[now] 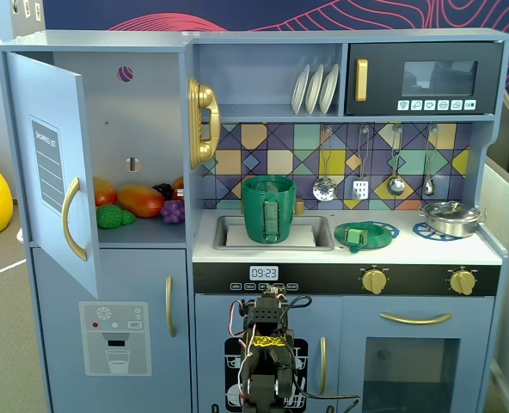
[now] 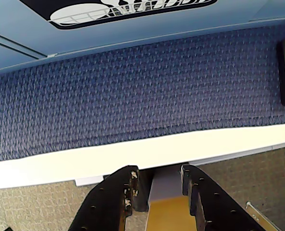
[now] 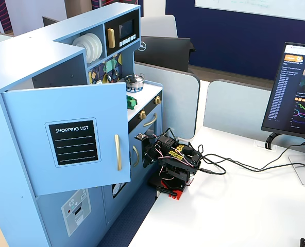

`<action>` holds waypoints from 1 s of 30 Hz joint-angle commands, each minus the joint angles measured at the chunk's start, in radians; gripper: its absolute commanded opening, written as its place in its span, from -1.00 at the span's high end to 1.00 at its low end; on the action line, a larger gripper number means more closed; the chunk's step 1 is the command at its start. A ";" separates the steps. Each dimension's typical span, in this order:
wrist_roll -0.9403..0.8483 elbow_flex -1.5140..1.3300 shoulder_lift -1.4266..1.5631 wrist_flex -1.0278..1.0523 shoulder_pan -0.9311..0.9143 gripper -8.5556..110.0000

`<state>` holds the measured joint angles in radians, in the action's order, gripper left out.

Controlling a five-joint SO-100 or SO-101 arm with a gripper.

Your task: Pick up the lid from the counter and put it on the green recipient

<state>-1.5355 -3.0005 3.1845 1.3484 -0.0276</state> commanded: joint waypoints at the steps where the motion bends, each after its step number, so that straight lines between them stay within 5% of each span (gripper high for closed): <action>1: 0.026 0.002 -0.005 0.183 -0.034 0.86; 11: 0.023 0.003 -0.006 0.183 -0.035 0.86; 15: -0.048 0.046 -0.020 0.028 -0.117 0.86; 22: -0.158 0.583 -0.347 -0.233 -0.305 0.81; 30: -0.126 0.678 -0.439 -1.029 -0.502 0.33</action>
<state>-1.6751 -2.3976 2.7750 0.6872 -0.4755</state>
